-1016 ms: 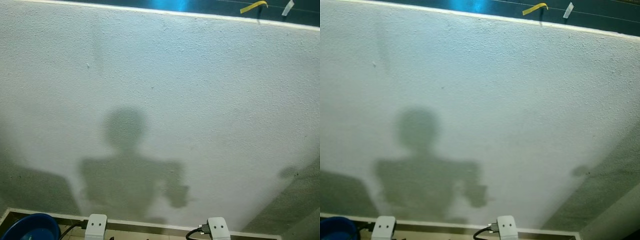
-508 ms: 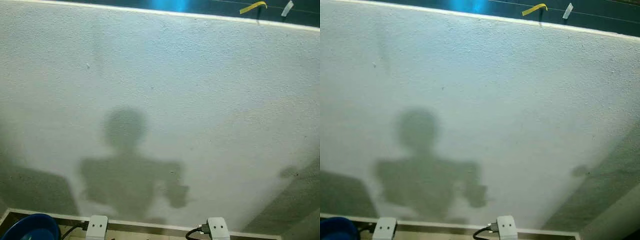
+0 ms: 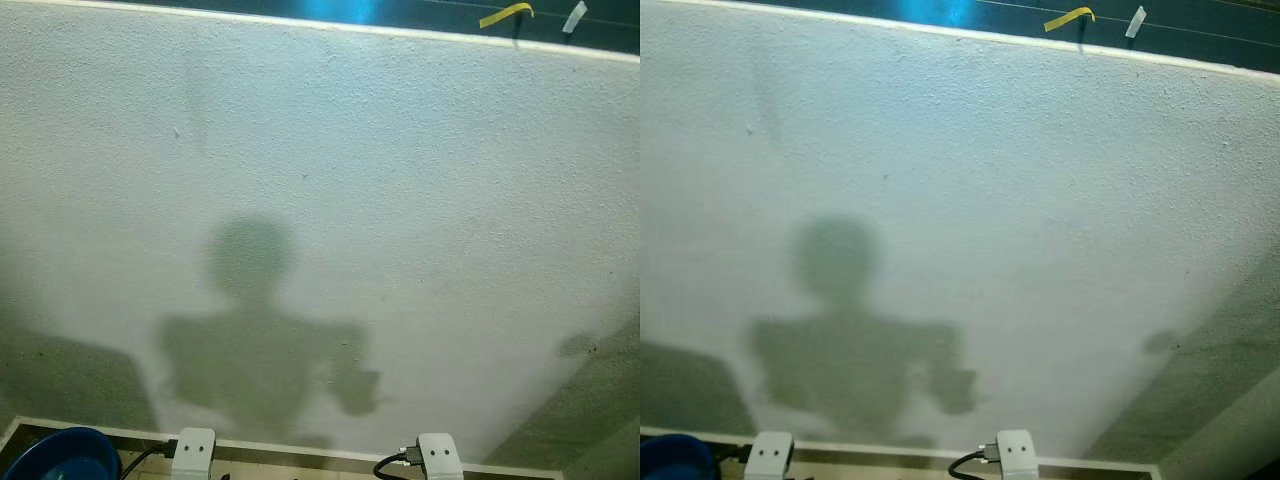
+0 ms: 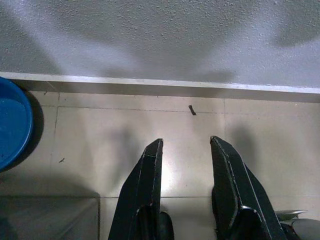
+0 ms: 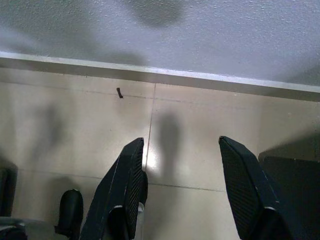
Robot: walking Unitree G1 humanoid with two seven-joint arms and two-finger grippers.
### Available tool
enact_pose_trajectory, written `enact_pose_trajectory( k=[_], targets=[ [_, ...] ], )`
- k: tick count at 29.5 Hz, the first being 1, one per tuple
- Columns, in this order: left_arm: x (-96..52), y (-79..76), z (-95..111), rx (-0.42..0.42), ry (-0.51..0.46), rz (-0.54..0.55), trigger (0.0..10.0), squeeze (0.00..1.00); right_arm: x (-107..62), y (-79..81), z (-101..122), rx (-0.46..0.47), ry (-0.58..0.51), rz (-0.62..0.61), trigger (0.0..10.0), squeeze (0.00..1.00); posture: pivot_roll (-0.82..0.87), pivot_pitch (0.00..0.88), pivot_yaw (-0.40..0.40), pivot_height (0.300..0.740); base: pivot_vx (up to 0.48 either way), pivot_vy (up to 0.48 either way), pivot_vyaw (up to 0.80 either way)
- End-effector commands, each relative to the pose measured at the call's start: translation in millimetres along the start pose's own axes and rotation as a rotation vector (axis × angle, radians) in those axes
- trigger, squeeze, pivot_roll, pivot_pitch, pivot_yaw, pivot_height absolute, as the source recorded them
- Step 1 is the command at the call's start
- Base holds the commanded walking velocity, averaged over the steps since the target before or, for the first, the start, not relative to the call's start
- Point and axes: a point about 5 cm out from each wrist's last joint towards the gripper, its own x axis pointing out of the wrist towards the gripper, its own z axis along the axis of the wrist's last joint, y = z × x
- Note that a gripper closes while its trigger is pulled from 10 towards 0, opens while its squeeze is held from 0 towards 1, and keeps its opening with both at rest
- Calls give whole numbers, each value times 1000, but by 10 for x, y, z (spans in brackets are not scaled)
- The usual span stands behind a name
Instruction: Clothes washing
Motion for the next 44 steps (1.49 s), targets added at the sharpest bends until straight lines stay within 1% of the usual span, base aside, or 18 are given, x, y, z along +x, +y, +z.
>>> enact_pose_trajectory(
  k=[1,8,12,25,29,38,44],
  targets=[
    [-6,-22,-22,12,5,-10,10000,0,-3,-32,-3,17,-4,-18,10000,0,-17,38,-10,740,0,0,0],
    [-21,-7,-40,32,4,-23,10000,0,-12,-12,-30,14,-2,-20,10000,0,-12,48,-2,740,0,0,0],
    [-17,-68,-29,79,-5,-64,10000,0,-17,1,-46,13,-1,-21,10000,0,0,52,1,740,0,0,0],
    [-12,-81,-7,85,-16,-72,10000,0,-21,19,-58,12,0,-19,10000,0,5,58,3,740,0,0,0],
    [-6,-125,7,106,-22,-97,10000,0,-22,18,-60,10,-1,-21,10000,0,4,61,7,740,0,0,0],
    [2,-179,21,126,-27,-121,10000,0,-27,19,-74,8,2,-21,10000,0,7,67,7,740,0,0,0],
    [5,-173,37,126,-34,-120,10000,0,-30,25,-84,6,3,-20,10000,0,19,79,10,740,0,0,0]
  ],
)
